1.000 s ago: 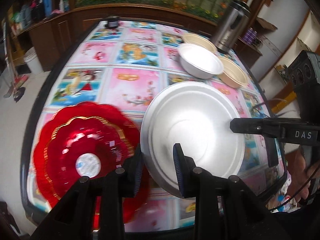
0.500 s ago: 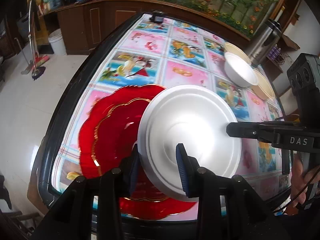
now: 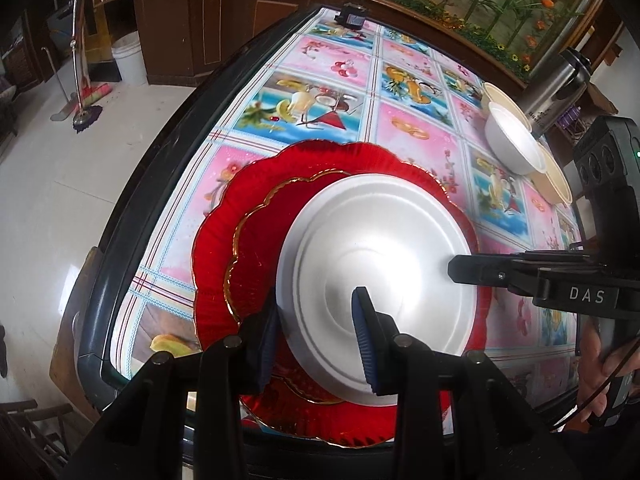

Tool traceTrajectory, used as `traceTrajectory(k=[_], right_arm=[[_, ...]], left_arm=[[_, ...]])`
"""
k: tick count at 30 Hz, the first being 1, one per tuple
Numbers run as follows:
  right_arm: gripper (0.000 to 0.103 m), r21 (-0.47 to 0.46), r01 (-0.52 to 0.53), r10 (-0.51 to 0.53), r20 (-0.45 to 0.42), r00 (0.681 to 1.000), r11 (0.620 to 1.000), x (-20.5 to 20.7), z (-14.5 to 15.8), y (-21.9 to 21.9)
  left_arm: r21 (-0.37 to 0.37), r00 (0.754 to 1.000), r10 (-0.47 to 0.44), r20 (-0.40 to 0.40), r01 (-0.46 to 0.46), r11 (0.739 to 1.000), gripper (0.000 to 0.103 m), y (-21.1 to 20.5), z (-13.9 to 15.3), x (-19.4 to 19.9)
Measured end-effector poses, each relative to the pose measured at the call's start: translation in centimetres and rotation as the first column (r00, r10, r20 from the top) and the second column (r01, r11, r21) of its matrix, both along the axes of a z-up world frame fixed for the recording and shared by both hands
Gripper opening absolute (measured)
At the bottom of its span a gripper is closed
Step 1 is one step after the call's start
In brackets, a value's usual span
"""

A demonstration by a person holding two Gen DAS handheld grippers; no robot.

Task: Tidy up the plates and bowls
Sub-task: 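Carry the white plate over the red plates and lower it with both tools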

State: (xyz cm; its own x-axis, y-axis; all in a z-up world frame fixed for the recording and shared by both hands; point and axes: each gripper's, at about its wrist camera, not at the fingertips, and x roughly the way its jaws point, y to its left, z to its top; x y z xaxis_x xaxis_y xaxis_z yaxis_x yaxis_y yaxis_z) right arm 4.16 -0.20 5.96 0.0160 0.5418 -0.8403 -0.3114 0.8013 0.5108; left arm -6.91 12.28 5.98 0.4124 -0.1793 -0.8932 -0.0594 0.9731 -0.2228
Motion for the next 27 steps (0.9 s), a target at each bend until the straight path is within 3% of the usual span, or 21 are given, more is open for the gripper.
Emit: traceTrajectory(k=[9, 16, 20, 27], right_arm=[[0.013, -0.017, 0.012, -0.012, 0.002, 1.0, 1.0, 0.5, -1.0, 0.7], [0.02, -0.02, 0.01, -0.009, 0.009, 1.0, 1.0, 0.7, -1.1, 0.9], [0.025, -0.009, 0.019, -0.018, 0.007, 1.0, 1.0, 0.6, -0.7, 0.3], [0.026, 0.025, 0.063, -0.064, 0.024, 0.998, 0.998, 0.3, 0.5, -1.8]], left_arm=[[-0.004, 1.0, 0.017, -0.01, -0.017, 1.0, 0.036, 0.2, -0.7, 0.1], [-0.007, 0.999, 0.051, 0.005, -0.051, 0.999, 0.059, 0.7, -0.2, -0.1], [-0.007, 0.998, 0.062, 0.021, -0.062, 0.998, 0.059, 0.9, 0.5, -0.3], [0.009, 0.997, 0.051, 0.062, -0.052, 0.999, 0.064, -0.2, 1.9, -0.3]])
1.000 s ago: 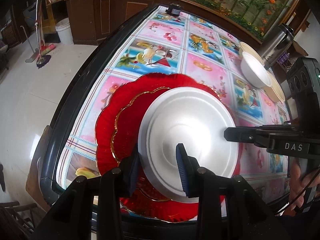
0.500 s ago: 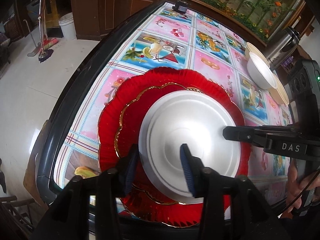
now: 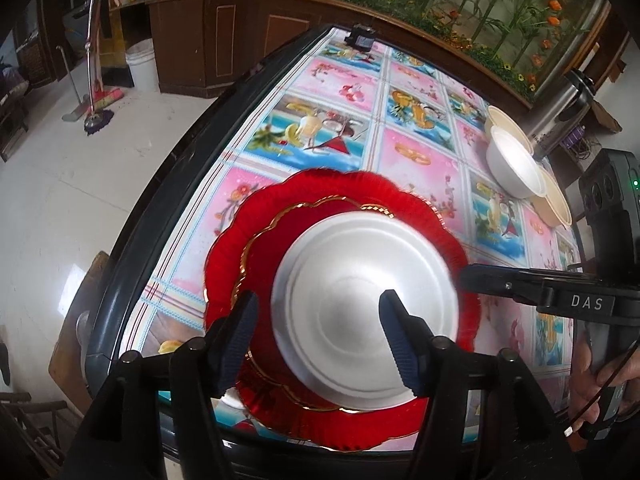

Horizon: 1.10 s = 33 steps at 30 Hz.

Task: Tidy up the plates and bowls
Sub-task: 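Carry the white plate over the red plates and lower it with both tools, then open both tools to release the white plate on the red plates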

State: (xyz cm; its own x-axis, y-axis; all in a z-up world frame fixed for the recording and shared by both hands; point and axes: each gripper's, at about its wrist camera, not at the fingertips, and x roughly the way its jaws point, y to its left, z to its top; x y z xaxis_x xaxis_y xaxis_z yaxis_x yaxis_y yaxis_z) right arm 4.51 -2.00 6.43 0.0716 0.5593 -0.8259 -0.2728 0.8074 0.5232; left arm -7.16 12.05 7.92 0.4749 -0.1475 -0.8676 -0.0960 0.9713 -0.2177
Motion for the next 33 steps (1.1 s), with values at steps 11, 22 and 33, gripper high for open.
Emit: traceTrajectory(k=[11, 22, 33], right_arm=[[0.026, 0.045, 0.082, -0.082, -0.005, 0.997, 0.996, -0.9, 1.6, -5.5], [0.025, 0.063, 0.125, -0.126, 0.011, 0.992, 0.99, -1.1, 1.8, -15.2], [0.025, -0.106, 0.498, -0.484, 0.134, 0.865, 0.861, 9.6, 1.4, -31.8]], left_arm=[[0.021, 0.996, -0.068, 0.053, 0.067, 0.998, 0.066, -5.4, 2.3, 0.3], [-0.002, 0.977, -0.214, -0.02, 0.214, 0.977, 0.069, -17.3, 1.4, -1.4], [0.073, 0.983, -0.172, -0.07, 0.177, 0.981, 0.069, -19.3, 1.8, -5.5]])
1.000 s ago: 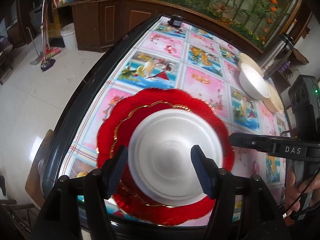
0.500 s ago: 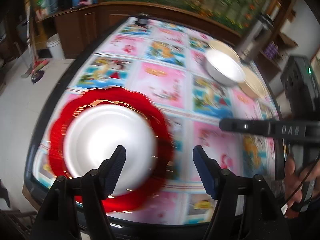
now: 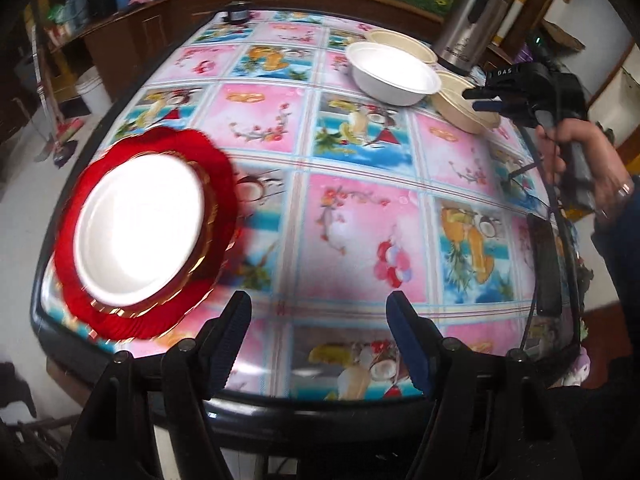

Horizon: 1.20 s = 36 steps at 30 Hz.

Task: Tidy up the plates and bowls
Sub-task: 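Open both tools to release the white plate on the red plates, then grasp the beige paper plate rim with both tools and lift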

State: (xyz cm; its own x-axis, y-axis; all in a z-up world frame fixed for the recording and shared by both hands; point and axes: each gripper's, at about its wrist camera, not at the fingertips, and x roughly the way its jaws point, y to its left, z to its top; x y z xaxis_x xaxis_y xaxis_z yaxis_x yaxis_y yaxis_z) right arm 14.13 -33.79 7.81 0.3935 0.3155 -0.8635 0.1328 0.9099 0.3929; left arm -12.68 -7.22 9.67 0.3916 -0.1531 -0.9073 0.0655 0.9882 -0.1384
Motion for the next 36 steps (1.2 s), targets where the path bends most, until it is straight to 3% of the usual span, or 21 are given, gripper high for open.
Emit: traceTrajectory(k=[2, 5, 8, 13, 15, 19, 21, 24, 26, 31, 36], right_arm=[[0.025, 0.026, 0.032, -0.031, -0.029, 0.999, 0.999, 1.3, -1.1, -1.1], [0.025, -0.029, 0.01, -0.012, -0.07, 0.997, 1.0, 2.2, -2.7, -1.0], [0.025, 0.02, -0.002, 0.005, -0.112, 0.994, 1.0, 1.5, -4.1, -0.9], [0.026, 0.074, -0.118, 0.127, -0.136, 0.983, 0.99, -3.3, -3.3, 1.5], [0.032, 0.096, -0.172, 0.185, -0.147, 0.972, 0.98, -5.8, -3.1, 2.7], [0.036, 0.142, -0.382, 0.403, -0.183, 0.897, 0.913, -13.3, -2.4, 6.7], [0.036, 0.105, -0.432, 0.442, -0.117, 0.889, 0.896, -16.1, -0.3, 6.9], [0.036, -0.012, -0.392, 0.391, -0.021, 0.92, 0.92, -17.6, 2.7, 5.3], [0.036, -0.028, -0.329, 0.329, 0.005, 0.944, 0.944, -18.2, 3.5, 3.8], [0.036, 0.107, -0.204, 0.213, -0.088, 0.973, 0.973, -19.6, 0.6, 1.1], [0.036, 0.214, -0.168, 0.198, -0.126, 0.972, 0.962, -21.1, -0.7, 1.3]], left_arm=[[0.005, 1.0, 0.029, 0.002, -0.029, 1.0, 0.071, 0.7, 0.2, -0.4], [0.002, 0.998, 0.068, -0.004, -0.068, 0.998, 0.072, 1.8, 0.2, -1.0], [0.002, 0.997, 0.077, 0.0, -0.077, 0.997, 0.072, 2.1, 0.3, -0.9], [-0.002, 0.999, 0.033, 0.004, -0.033, 0.999, 0.072, 1.1, 0.3, 0.0], [-0.005, 1.0, 0.009, 0.004, -0.009, 1.0, 0.072, 0.6, 0.3, 0.5], [-0.019, 0.999, -0.036, 0.004, 0.037, 0.999, 0.072, -0.4, 0.0, 1.6], [-0.027, 0.998, -0.057, 0.005, 0.058, 0.998, 0.072, -0.9, -0.1, 2.1], [-0.048, 0.995, -0.095, 0.007, 0.095, 0.994, 0.072, -1.8, -0.2, 2.9], [-0.062, 0.993, -0.119, 0.011, 0.119, 0.991, 0.072, -2.5, -0.3, 3.5], [-0.081, 0.986, -0.165, 0.024, 0.166, 0.983, 0.072, -3.9, -0.6, 5.0], [-0.102, 0.983, -0.184, 0.014, 0.184, 0.978, 0.072, -4.5, -1.6, 7.1]])
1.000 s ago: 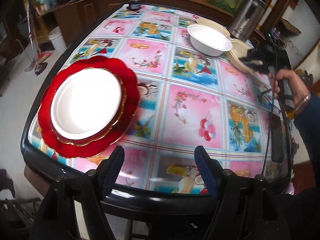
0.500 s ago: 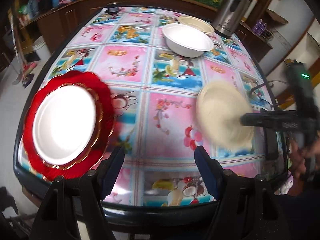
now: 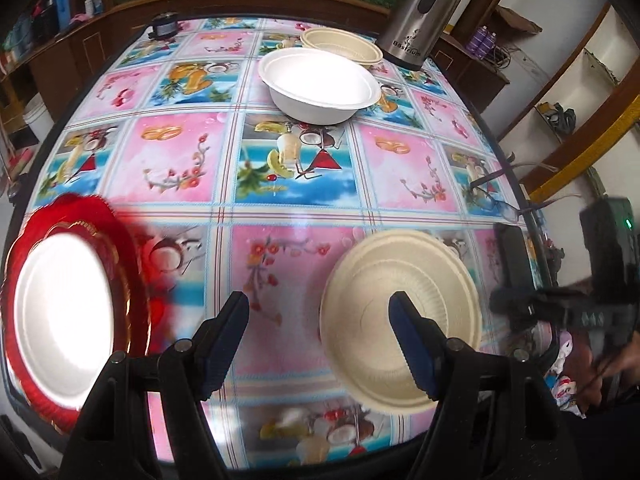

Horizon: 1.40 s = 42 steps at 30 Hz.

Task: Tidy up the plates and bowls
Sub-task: 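Grasp the beige paper plate rim with both tools and lift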

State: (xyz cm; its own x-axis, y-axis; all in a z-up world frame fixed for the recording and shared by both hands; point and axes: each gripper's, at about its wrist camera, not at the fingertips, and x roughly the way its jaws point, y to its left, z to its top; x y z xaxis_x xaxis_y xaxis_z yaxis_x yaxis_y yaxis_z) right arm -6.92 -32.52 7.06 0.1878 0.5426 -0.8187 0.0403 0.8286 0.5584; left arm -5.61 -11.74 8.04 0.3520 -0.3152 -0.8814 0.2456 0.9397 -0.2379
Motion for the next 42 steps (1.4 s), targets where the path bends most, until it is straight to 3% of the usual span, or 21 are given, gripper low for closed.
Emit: traceTrajectory(k=[7, 10, 14, 17, 20, 24, 29, 34, 39, 42], right_arm=[[0.036, 0.036, -0.086, 0.088, -0.079, 0.993, 0.996, -0.4, -2.0, 2.0], [0.016, -0.007, -0.092, 0.091, -0.078, 0.993, 0.996, -0.1, -2.3, 2.3], [0.012, -0.106, -0.084, 0.082, -0.024, 0.996, 0.991, 1.8, -1.9, 2.4], [0.015, -0.165, -0.083, 0.095, 0.063, 0.994, 0.983, 3.8, -0.7, 2.7], [0.015, -0.183, -0.069, 0.095, 0.137, 0.986, 0.981, 5.2, 0.6, 2.6], [0.016, -0.151, -0.047, 0.071, 0.157, 0.985, 0.987, 5.1, 1.9, 1.5], [0.02, -0.064, 0.022, -0.014, 0.114, 0.993, 0.998, 3.4, 1.6, -0.9], [0.02, 0.058, 0.056, -0.058, 0.025, 0.998, 0.997, 2.0, 0.1, -1.6], [0.021, 0.065, 0.045, -0.045, -0.001, 0.999, 0.997, 1.7, -0.5, -0.8], [0.021, 0.036, 0.029, -0.029, -0.016, 0.999, 0.999, 1.9, -1.2, 0.0]], left_arm=[[-0.024, 0.995, -0.06, -0.083, 0.058, 0.998, 0.071, -1.1, -2.9, 0.9], [-0.031, 0.989, -0.108, -0.1, 0.105, 0.994, 0.071, -1.9, -3.2, -0.2], [-0.044, 0.975, -0.185, -0.124, 0.181, 0.983, 0.072, -3.2, -3.2, -1.7], [-0.042, 0.966, -0.226, -0.129, 0.222, 0.974, 0.072, -4.1, -3.1, -2.7], [-0.043, 0.968, -0.212, -0.132, 0.209, 0.977, 0.072, -3.9, -3.2, -2.8], [-0.055, 0.979, -0.155, -0.13, 0.149, 0.987, 0.072, -2.6, -3.2, -2.2], [-0.113, 0.991, -0.072, -0.111, 0.06, 0.992, 0.072, -0.9, -2.6, -0.7], [-0.123, 0.991, -0.04, -0.129, 0.024, 0.992, 0.05, -0.8, -3.2, 1.3], [-0.104, 0.989, -0.07, -0.129, 0.057, 0.993, 0.047, -2.2, -3.8, 2.4], [-0.063, 0.987, -0.093, -0.13, 0.086, 0.994, 0.034, -3.3, -4.4, 2.6]])
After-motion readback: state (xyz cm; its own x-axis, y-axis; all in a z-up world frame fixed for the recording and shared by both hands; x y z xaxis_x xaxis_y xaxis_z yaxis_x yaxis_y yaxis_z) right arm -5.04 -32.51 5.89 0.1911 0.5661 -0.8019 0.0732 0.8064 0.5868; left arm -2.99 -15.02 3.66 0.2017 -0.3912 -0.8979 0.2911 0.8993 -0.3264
